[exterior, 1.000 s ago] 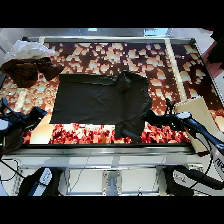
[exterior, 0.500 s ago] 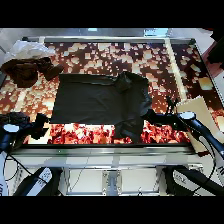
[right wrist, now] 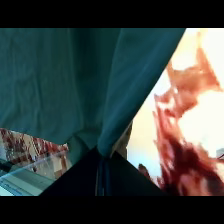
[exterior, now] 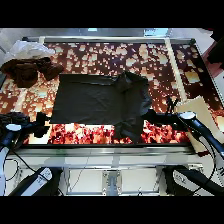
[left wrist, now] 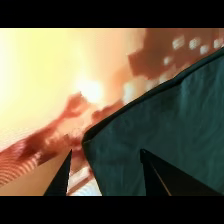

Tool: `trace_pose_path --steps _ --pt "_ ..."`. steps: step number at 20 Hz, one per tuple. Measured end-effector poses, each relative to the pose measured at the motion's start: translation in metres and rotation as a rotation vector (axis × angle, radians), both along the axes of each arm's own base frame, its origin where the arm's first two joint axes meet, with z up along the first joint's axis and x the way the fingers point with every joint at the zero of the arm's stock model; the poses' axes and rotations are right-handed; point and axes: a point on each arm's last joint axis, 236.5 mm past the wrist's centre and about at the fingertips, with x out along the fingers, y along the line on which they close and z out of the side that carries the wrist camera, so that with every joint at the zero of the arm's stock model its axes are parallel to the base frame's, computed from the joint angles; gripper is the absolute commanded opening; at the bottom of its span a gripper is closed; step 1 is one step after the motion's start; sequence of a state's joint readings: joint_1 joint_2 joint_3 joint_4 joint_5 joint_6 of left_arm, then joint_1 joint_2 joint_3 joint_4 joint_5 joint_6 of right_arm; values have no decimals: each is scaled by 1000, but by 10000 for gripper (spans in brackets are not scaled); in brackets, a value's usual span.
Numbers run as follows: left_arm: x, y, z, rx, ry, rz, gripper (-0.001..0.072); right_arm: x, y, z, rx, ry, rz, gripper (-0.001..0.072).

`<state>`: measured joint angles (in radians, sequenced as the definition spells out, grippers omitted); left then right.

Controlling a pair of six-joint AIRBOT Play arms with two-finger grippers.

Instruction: Fold the shirts.

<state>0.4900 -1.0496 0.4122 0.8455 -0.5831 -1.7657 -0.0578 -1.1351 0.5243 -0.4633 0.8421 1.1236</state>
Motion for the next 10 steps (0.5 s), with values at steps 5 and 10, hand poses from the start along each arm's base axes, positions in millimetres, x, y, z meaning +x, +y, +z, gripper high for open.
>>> trace_pose_path --steps 5,10 --pt "10 -18 -13 -19 1 -32 17 4 -1 2 10 -6 -21 27" --pt "32 -22 4 26 -56 -117 11 3 2 8 19 -23 -5 25"
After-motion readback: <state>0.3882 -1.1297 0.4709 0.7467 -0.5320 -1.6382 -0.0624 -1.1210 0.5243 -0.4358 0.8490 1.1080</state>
